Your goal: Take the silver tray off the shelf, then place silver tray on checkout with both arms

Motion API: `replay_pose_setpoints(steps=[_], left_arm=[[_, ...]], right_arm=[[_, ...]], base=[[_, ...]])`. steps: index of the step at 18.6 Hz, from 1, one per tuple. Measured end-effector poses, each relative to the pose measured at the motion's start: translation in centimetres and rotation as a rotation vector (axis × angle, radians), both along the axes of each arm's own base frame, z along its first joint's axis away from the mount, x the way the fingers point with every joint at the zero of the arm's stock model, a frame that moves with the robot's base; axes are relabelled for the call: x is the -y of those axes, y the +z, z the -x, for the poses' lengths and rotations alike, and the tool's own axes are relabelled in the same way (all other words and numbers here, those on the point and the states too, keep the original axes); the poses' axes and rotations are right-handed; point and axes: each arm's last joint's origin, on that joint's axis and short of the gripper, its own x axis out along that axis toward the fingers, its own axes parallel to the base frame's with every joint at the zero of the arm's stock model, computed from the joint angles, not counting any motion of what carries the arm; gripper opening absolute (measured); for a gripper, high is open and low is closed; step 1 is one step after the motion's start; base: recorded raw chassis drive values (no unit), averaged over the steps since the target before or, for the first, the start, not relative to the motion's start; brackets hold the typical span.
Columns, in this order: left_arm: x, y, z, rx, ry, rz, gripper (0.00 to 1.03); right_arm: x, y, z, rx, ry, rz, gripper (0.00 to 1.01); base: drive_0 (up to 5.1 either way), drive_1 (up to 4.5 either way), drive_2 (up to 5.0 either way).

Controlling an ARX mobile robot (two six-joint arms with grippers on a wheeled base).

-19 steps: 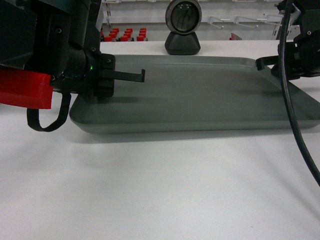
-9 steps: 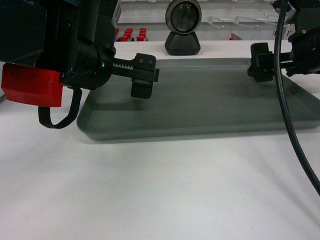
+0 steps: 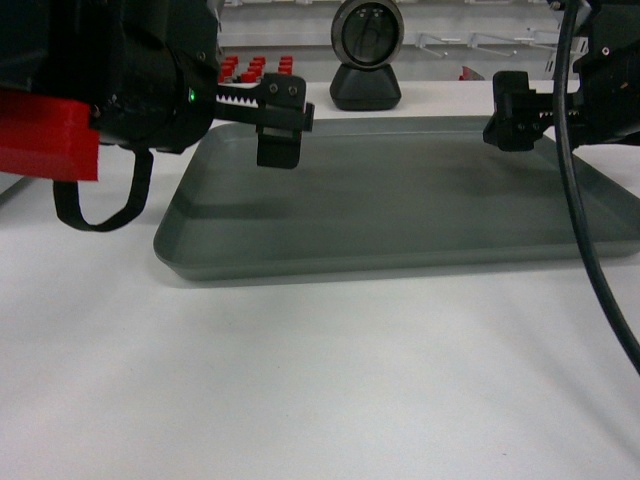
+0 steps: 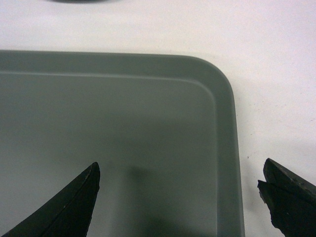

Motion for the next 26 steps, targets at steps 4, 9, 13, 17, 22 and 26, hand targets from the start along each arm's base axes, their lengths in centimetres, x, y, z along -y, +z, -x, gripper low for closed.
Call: replay_pose_setpoints(steps=[4,9,13,17,22,26], left_arm=[[-0.8,8.1,2.5,0.254,-0.036,0.223,0.98],[-5.8,10.9,9.1,0.369,0.048,0.32,0.98],[-7.7,10.1,10.7,0.405,0.05,0.278,0.88],[-10.6,5.7,14.3,0.402,0.033,0.163,0.52],[-12.5,1.1,17.8,0.383,0.018,0.143,0.02],[-13.1,-0.3,19.2,0.382,0.018,0.143,0.02]], right_arm=[[0.4,6.6,2.9,0.297,-0.042,-0.121,0.98],[1.2,11.4,10.8,0.536,-0.1,-0.232,0.98],[1.2,10.6,12.0,0.511,-0.1,-0.231,0.98],[2.4,8.0,15.7,0.571,-0.226,-0.05,0.69],[4.2,3.1,21.8,0.569,-0.21,-0.002,0.14],[5.0,1.2,23.8,0.568,-0.234,0.008,0.02]], base=[[0.0,0.0,0.0],[0.0,0.0,0.0],[0.0,0.0,0.0],[0.0,0.0,0.0],[0.0,0.0,0.0],[0.0,0.0,0.0]])
